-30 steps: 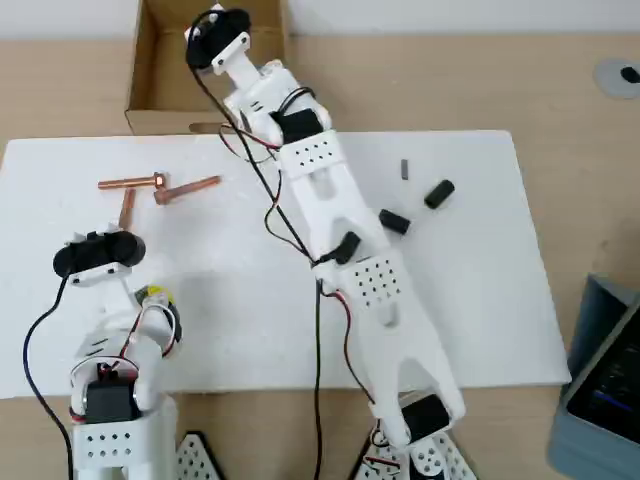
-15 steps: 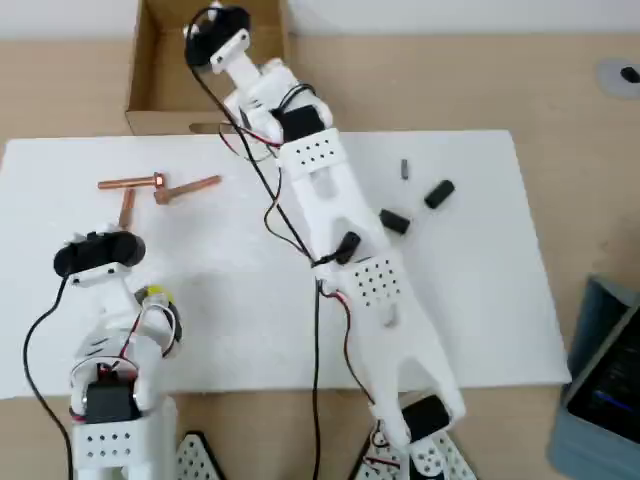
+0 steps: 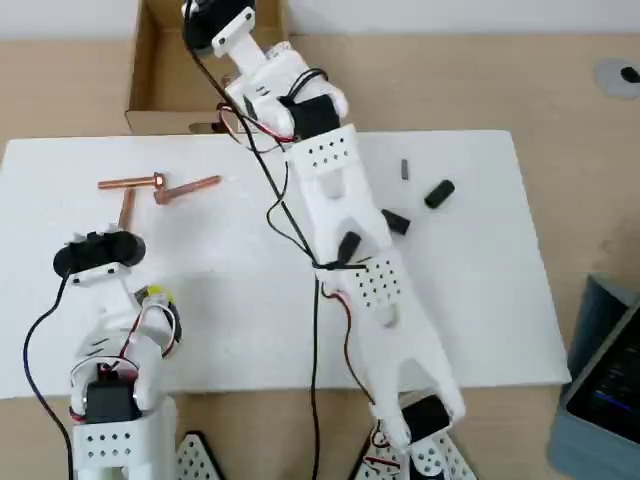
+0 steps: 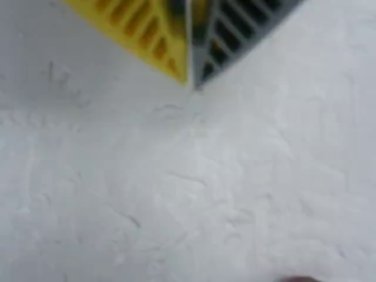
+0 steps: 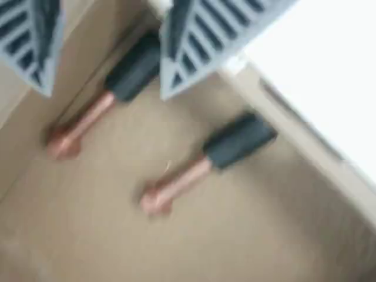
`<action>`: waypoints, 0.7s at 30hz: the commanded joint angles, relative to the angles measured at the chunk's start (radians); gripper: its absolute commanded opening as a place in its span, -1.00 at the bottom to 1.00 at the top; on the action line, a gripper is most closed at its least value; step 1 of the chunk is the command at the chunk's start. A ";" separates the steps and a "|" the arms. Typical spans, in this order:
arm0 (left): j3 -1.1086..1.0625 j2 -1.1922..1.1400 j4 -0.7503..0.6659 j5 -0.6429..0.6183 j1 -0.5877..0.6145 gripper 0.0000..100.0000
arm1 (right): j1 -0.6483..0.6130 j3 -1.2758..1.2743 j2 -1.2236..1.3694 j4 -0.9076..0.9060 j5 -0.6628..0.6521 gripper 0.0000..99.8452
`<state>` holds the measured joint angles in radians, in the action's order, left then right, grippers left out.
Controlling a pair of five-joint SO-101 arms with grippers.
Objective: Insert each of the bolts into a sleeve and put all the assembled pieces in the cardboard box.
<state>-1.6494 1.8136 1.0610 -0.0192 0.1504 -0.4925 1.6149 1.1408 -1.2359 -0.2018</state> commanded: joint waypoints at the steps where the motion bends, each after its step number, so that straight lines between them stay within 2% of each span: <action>1: 0.005 0.010 -0.008 0.005 0.008 -1.00 | 0.027 0.051 -0.085 -0.052 0.052 -0.72; 21: 0.005 0.010 -0.008 0.005 0.008 -1.00 | 0.048 0.053 -0.326 -0.520 0.311 -0.72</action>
<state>-1.6494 1.8136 1.0610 -0.0192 0.1504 -0.4726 1.6149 0.9260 -1.7085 0.0775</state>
